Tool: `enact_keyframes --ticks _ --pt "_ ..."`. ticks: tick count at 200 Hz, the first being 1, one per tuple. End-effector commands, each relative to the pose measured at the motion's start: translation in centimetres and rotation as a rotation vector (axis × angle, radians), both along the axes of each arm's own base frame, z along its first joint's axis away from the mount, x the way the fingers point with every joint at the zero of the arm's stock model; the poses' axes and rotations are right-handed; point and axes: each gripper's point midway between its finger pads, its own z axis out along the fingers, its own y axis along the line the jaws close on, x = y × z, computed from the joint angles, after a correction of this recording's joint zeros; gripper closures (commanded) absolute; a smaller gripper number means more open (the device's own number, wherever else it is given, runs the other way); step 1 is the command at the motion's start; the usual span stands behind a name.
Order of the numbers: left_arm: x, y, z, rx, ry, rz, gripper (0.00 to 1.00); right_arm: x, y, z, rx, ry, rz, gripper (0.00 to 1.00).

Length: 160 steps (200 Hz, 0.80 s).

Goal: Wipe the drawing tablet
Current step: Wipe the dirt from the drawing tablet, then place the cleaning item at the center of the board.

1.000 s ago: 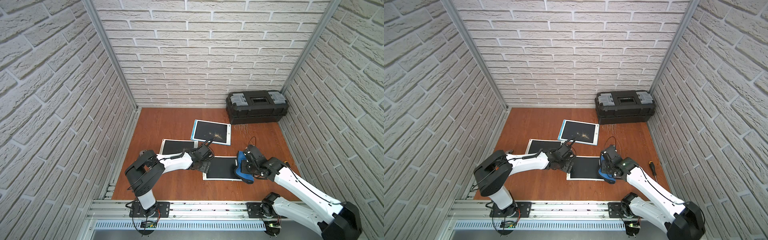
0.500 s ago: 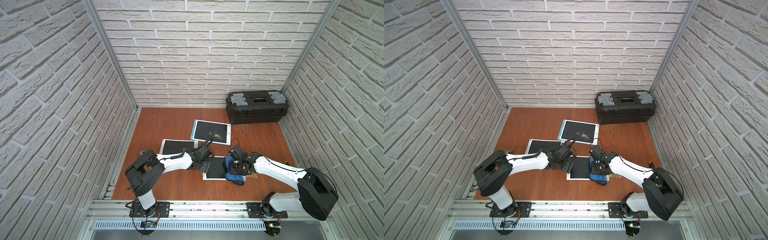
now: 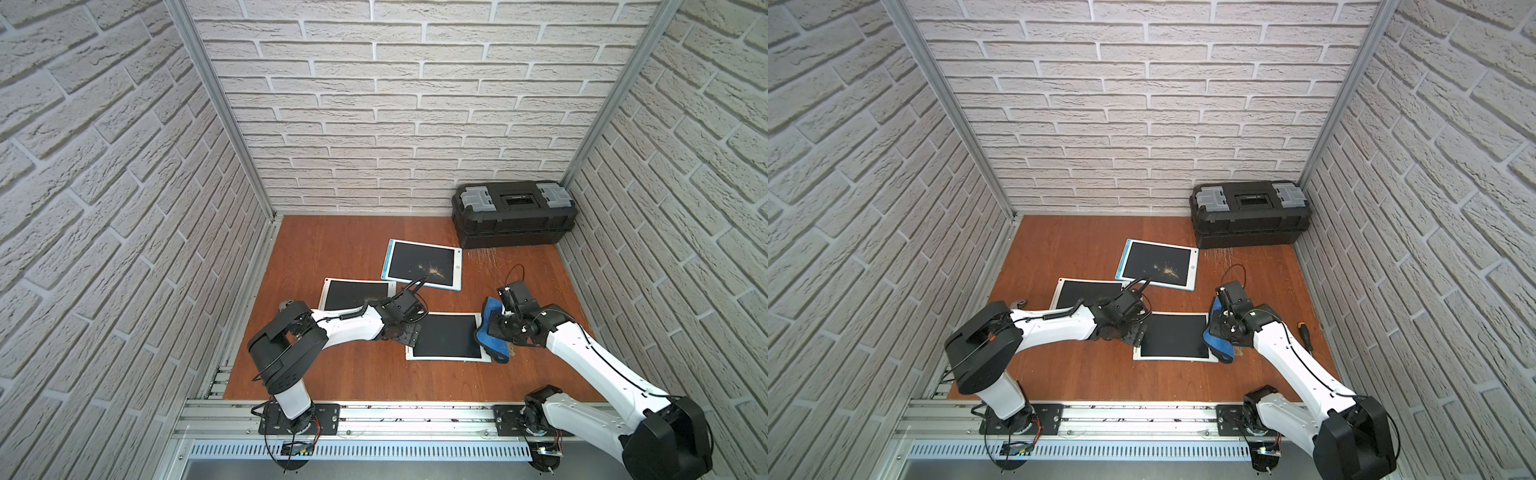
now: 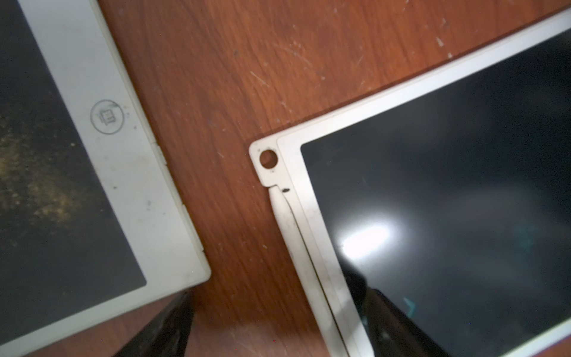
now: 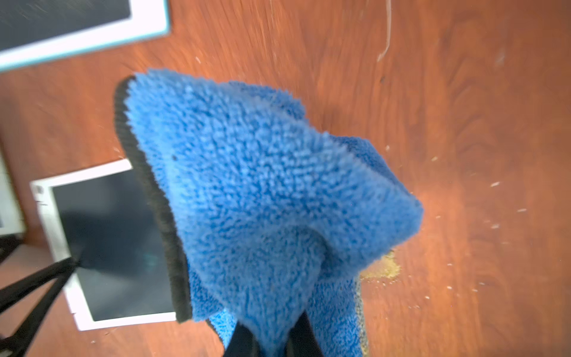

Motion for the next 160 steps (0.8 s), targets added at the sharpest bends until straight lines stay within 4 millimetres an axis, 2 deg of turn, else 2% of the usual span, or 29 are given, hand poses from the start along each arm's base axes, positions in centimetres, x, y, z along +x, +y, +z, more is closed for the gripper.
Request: enact_keyframes --ticks 1,30,54,87,112,114,121,127,130,140,145,153,160 --pt "-4.5 4.0 -3.9 0.128 0.204 0.004 0.11 -0.3 -2.5 2.3 -0.122 -0.035 -0.030 0.97" --pt "-3.9 4.1 -2.4 0.106 0.161 0.010 0.11 0.5 -5.1 3.8 -0.246 -0.068 -0.094 0.98" --pt "-3.4 4.3 -0.9 0.067 0.119 0.024 0.10 1.4 -7.4 3.8 -0.322 -0.048 -0.163 0.98" --pt "-2.4 3.9 2.4 -0.083 0.040 0.043 0.09 2.8 -10.4 2.4 -0.381 -0.001 -0.273 0.98" --pt "-1.7 3.7 4.6 -0.240 0.000 0.064 0.09 4.2 -10.6 0.4 -0.369 0.062 -0.283 0.95" --pt "-1.7 3.5 4.8 -0.254 -0.003 0.063 0.09 4.3 -10.5 0.2 -0.364 0.070 -0.277 0.93" --pt "-1.5 3.6 5.3 -0.295 -0.009 0.067 0.09 4.6 -10.3 -0.1 -0.354 0.092 -0.260 0.76" --pt "-1.3 3.7 5.7 -0.326 -0.014 0.073 0.09 4.8 -10.0 -0.4 -0.344 0.101 -0.244 0.72" --pt "-1.3 3.8 5.8 -0.342 -0.013 0.077 0.09 4.9 -9.8 -0.4 -0.337 0.101 -0.238 0.61" --pt "-1.0 3.9 6.4 -0.399 -0.021 0.088 0.07 4.9 -9.4 -0.5 -0.317 0.087 -0.217 0.32" --pt "-0.9 4.0 6.7 -0.428 -0.022 0.096 0.04 4.9 -9.3 -0.4 -0.307 0.072 -0.213 0.21" --pt "-0.7 4.0 7.0 -0.473 -0.025 0.110 0.02 4.8 -9.0 0.0 -0.301 0.048 -0.199 0.08" --pt "-0.6 4.1 7.3 -0.504 -0.026 0.125 0.02 4.5 -8.9 0.3 -0.301 0.030 -0.187 0.05"
